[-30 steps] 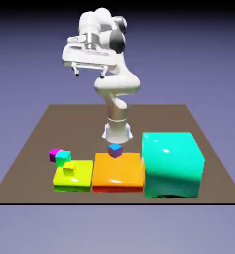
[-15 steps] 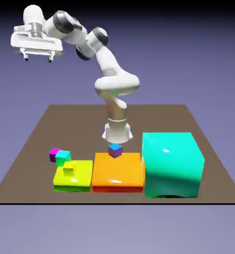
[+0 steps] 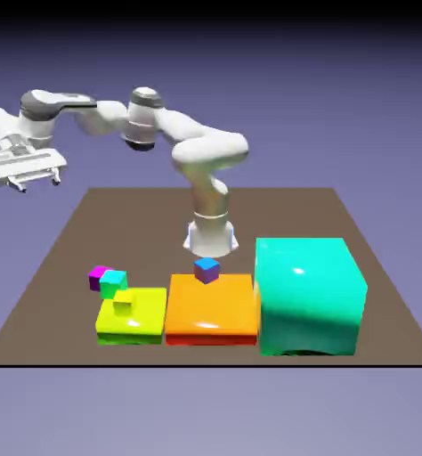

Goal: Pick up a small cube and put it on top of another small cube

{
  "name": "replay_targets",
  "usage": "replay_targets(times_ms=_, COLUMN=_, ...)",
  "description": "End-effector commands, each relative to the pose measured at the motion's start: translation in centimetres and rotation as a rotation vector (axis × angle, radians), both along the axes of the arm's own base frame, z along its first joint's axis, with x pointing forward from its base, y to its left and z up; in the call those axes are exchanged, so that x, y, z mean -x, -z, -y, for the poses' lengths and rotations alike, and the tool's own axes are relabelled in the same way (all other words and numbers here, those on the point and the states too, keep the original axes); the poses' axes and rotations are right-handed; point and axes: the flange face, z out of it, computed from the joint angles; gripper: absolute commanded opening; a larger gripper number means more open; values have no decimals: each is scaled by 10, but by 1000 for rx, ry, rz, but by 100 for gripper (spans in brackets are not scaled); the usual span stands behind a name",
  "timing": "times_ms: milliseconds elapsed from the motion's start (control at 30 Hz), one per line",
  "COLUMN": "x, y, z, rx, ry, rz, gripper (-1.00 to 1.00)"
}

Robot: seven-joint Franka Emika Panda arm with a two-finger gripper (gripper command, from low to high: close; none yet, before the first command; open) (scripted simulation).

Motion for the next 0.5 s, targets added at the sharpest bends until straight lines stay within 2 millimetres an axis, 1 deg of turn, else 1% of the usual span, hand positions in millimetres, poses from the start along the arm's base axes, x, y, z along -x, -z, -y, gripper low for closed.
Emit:
replay_targets(times_ms=0, x=1, y=24, z=1, rx=-22, ry=-35, rz=8, gripper=0)
replay_targets(times_ms=67, x=1, y=72, z=-2, rx=-68, ry=-106, rz=27, gripper=0)
replay_targets(times_ms=133, x=2, y=121, z=-10, rx=-118, ry=-180, rz=48, gripper=0)
replay_targets(times_ms=200, x=2, y=169, z=-22, rx=-174, ry=-254, rz=71, gripper=0)
replay_targets(times_ms=300, x=3, y=239, z=-50, rx=-265, ry=-366, rz=112, gripper=0)
replay_targets(times_ms=333, x=0, y=250, z=-62, rx=-272, ry=-373, rz=113, gripper=0)
replay_targets(times_ms=433, x=-13, y=270, z=-99, rx=-271, ry=-373, rz=115, gripper=0)
replay_targets(times_ms=467, x=-13, y=270, z=-99, rx=-271, ry=-373, rz=115, gripper=-100)
